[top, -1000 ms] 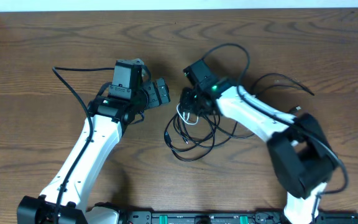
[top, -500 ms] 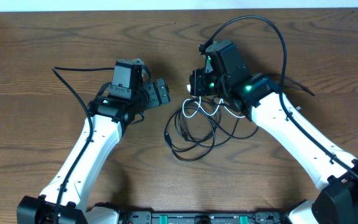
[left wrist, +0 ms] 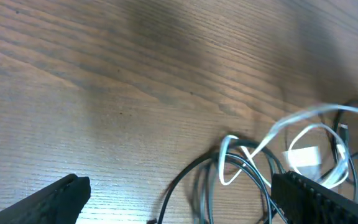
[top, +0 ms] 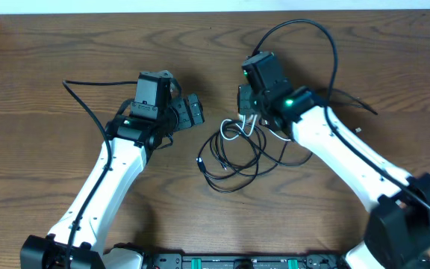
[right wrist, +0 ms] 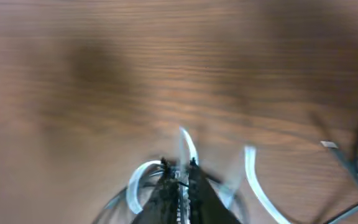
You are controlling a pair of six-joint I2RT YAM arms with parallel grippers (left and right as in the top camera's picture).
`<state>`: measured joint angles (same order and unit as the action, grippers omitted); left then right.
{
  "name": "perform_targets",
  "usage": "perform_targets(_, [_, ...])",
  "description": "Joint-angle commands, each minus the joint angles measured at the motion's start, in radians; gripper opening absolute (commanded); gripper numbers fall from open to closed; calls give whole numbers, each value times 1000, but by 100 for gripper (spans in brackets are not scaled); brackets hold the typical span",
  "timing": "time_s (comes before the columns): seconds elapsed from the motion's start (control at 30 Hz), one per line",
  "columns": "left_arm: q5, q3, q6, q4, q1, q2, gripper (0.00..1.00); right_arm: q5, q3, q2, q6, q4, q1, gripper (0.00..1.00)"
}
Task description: Untangle cables
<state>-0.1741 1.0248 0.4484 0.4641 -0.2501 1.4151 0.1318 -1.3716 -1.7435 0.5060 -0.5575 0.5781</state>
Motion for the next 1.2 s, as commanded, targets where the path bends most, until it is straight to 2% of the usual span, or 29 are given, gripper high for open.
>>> perform_targets(0.0, [10, 0, -2, 0, 5, -10, 100, 180, 1, -100, -14, 13, 1, 8])
perform_targets(0.07, [9, 0, -2, 0, 5, -10, 100, 180, 1, -153, -14, 18, -2, 10])
perform_targets(0.2, [10, 0, -2, 0, 5, -10, 100, 180, 1, -216, -14, 11, -8, 27])
perform_targets(0.3, [10, 0, -2, 0, 5, -10, 100, 164, 0, -202, -14, -8, -8, 39])
perform_targets(0.43, [10, 0, -2, 0, 5, -10, 100, 162, 0, -137, -14, -37, -2, 50])
perform_targets(0.53, [9, 0, -2, 0, 5, -10, 100, 161, 0, -56, -14, -65, -2, 54])
perform_targets(0.63, [9, 0, -2, 0, 5, -10, 100, 141, 0, 31, -32, -95, 0, 51])
perform_targets(0.7, [10, 0, -2, 0, 5, -10, 100, 57, 0, 68, -127, -103, 0, 41])
perform_targets(0.73, [10, 0, -2, 0, 5, -10, 100, -119, 0, 83, -333, -109, 0, 46])
perform_targets(0.8, [10, 0, -2, 0, 5, -10, 100, -312, 1, 81, -558, -151, 0, 63])
perform_targets(0.87, [10, 0, -2, 0, 5, -10, 100, -431, 3, 69, -703, -210, 0, 62])
perform_targets(0.97, [10, 0, -2, 0, 5, -10, 100, -479, 16, 44, -795, -271, 0, 55])
perform_targets(1.0, [9, 0, -2, 0, 5, -10, 100, -478, 21, 36, -800, -277, 0, 47])
perform_targets(1.03, [9, 0, -2, 0, 5, -10, 100, -473, 28, 26, -800, -277, 0, 44])
perform_targets(1.17, [9, 0, -2, 0, 5, -10, 100, -474, 40, -24, -832, -272, 0, 49])
